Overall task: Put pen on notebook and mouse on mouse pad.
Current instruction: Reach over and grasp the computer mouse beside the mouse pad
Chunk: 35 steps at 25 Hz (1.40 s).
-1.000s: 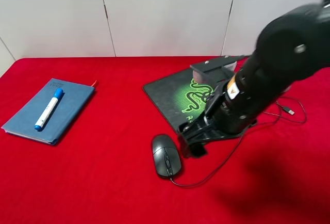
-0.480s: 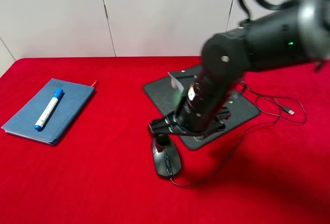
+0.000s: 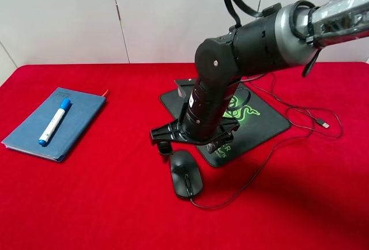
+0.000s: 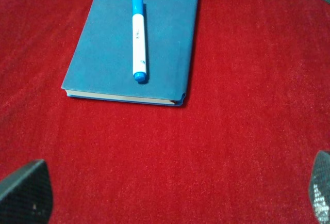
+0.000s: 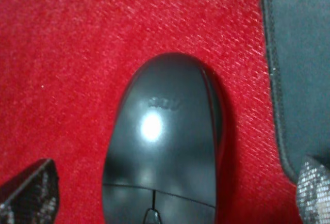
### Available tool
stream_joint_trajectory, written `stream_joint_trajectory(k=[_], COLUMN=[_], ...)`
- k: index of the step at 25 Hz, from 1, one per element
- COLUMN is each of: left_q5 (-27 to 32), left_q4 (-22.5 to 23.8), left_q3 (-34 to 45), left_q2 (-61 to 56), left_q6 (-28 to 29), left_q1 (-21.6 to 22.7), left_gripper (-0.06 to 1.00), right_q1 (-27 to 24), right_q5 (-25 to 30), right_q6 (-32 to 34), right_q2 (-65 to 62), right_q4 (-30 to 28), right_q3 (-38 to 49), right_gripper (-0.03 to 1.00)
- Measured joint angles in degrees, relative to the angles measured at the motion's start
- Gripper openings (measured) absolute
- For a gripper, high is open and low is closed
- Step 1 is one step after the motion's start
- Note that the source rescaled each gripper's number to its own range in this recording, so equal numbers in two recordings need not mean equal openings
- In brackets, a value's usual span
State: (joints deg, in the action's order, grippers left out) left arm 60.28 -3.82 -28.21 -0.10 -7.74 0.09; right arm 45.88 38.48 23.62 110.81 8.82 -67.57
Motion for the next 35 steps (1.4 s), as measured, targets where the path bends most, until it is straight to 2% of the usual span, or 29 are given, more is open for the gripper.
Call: stream_joint_trajectory(k=[13,25,26,28,29,32,35], left_q5=[0.0,0.0,0.0,0.0,0.0,0.0,0.0], left_q4=[0.0,0.0,0.0,0.0,0.0,0.0,0.0], left_q3=[0.0,0.0,0.0,0.0,0.0,0.0,0.0], left_q2=[0.0,0.0,0.0,0.0,0.0,0.0,0.0], left_q6=[0.0,0.0,0.0,0.0,0.0,0.0,0.0], left_q1=[0.0,0.0,0.0,0.0,0.0,0.0,0.0], left_gripper=[1.00,1.00,1.00,1.00,1.00,1.00,1.00], right_q1=[2.6,2.7,2.7,2.7,2.7,2.7,2.7], right_q5=[-3.1,-3.5,-3.5,-3.5,-3.5,-3.5,-3.5], right_q6=[11.1,14.0,14.1,14.3,14.3,14.4,14.4], right_q2=[4.1,6.2,6.2,6.2,6.3,6.3,6.3], right_q4=[-2.4,-3.3,-3.3,-3.3,-3.3,-3.4,-3.7], right_q3=[-0.1,-0.1,-0.1,-0.1,-0.1,-0.1,-0.1], right_gripper=[1.00,1.00,0.94,0.74,0.58,0.01,0.00])
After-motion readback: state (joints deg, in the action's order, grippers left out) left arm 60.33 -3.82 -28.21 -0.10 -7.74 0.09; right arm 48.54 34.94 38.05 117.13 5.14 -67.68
